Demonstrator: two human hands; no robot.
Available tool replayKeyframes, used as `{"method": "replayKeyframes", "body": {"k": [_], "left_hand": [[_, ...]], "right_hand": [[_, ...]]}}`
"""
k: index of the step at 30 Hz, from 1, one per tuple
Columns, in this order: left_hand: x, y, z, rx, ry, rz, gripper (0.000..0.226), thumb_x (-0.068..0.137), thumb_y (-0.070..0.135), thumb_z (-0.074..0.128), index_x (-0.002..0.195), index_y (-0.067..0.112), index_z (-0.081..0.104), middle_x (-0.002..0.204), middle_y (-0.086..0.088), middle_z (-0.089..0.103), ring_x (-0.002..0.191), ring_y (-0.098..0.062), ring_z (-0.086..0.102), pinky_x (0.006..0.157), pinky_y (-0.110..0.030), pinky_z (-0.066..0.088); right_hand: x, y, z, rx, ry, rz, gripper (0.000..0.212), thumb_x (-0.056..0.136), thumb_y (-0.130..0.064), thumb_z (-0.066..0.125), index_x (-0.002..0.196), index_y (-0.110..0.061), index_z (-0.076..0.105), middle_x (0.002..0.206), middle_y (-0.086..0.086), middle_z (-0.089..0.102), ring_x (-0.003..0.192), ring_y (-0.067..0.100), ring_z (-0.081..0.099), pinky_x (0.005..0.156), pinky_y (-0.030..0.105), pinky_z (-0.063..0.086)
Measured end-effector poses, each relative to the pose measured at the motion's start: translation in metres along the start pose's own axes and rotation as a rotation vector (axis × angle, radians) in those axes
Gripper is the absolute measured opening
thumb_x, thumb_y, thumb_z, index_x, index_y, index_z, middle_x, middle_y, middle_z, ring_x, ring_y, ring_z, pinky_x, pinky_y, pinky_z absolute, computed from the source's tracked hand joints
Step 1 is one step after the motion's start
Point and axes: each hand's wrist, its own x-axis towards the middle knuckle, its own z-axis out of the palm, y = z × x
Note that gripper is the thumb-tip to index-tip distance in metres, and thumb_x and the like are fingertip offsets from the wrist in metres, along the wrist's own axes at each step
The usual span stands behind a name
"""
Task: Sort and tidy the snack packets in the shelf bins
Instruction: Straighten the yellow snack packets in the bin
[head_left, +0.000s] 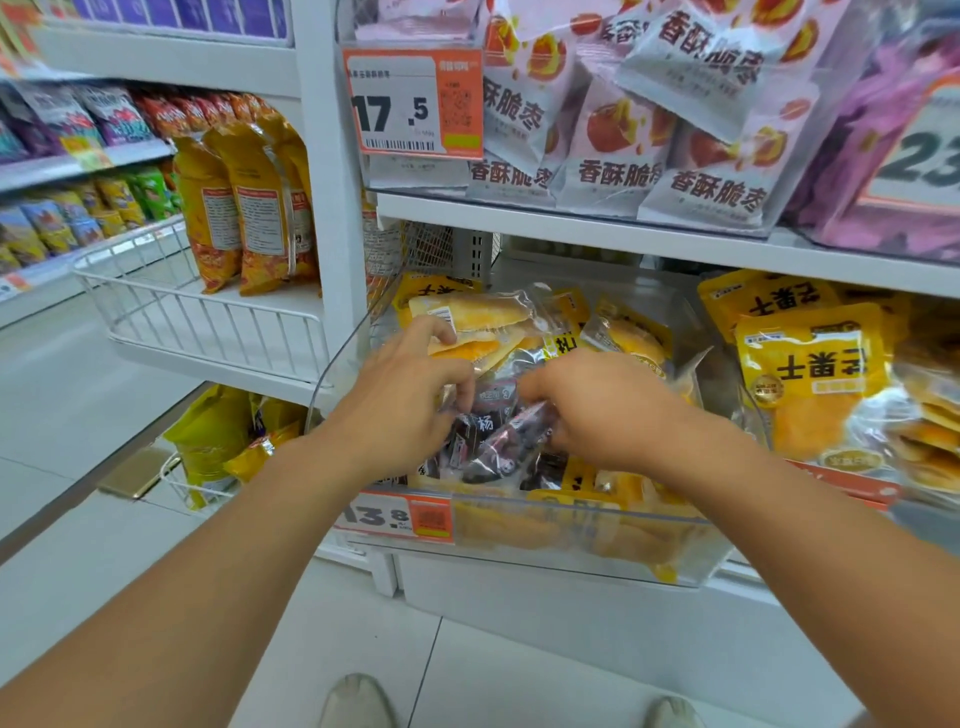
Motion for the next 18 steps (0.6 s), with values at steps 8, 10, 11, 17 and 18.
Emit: {"method": "replayKeyframes", "body": {"k": [8,10,11,17,18], "left_hand": [[-0.011,0.000,-0.020,-0.160,-0.129,-0.050,0.034,0.105,0.023,0.042,0.102,0.037,0.074,0.157,0.014,0.026,0.143,-0.006,0.020,0.112,-0.034,0.019],[-0.011,0.000,-0.020,-0.163,-0.132,-0.053,0.035,0.106,0.030,0.040,0.102,0.038,0.074,0.156,0.015,0.028,0.143,-0.009,0.022,0.115,-0.038,0.021],[-0.011,-0.002,-0.020,-0.167,-0.124,-0.051,0.035,0.106,0.031,0.040,0.101,0.039,0.074,0.155,0.015,0.029,0.143,-0.011,0.024,0.116,-0.041,0.023],[-0.006,-0.005,-0.018,-0.092,-0.116,-0.039,0.015,0.089,0.052,0.066,0.098,0.041,0.072,0.151,0.014,0.032,0.140,-0.017,0.031,0.111,-0.047,0.038],[-0.006,-0.007,-0.017,-0.064,-0.120,-0.038,0.023,0.083,0.059,0.069,0.097,0.040,0.071,0.151,0.014,0.032,0.139,-0.018,0.035,0.110,-0.046,0.040]], "right_hand": [[0.008,0.002,-0.016,0.426,-0.052,0.063,0.045,0.053,-0.036,0.097,0.063,-0.026,0.054,0.057,-0.011,0.060,0.054,0.003,0.056,0.050,0.025,0.039],[0.007,0.011,-0.021,0.460,-0.056,0.071,0.043,0.053,-0.036,0.097,0.058,-0.022,0.056,0.051,-0.011,0.058,0.046,0.002,0.050,0.050,0.022,0.038],[0.007,0.016,-0.023,0.497,-0.038,0.075,0.043,0.053,-0.037,0.096,0.059,-0.018,0.059,0.051,-0.009,0.057,0.046,0.005,0.047,0.051,0.024,0.039],[0.012,0.002,-0.004,0.306,0.109,0.020,0.041,0.071,-0.042,0.086,0.064,-0.013,0.058,0.058,0.000,0.055,0.055,0.017,0.048,0.054,0.033,0.041],[0.015,-0.005,0.002,0.275,0.145,0.019,0.042,0.072,-0.044,0.085,0.062,-0.016,0.055,0.058,0.000,0.054,0.057,0.018,0.050,0.055,0.034,0.043]]}}
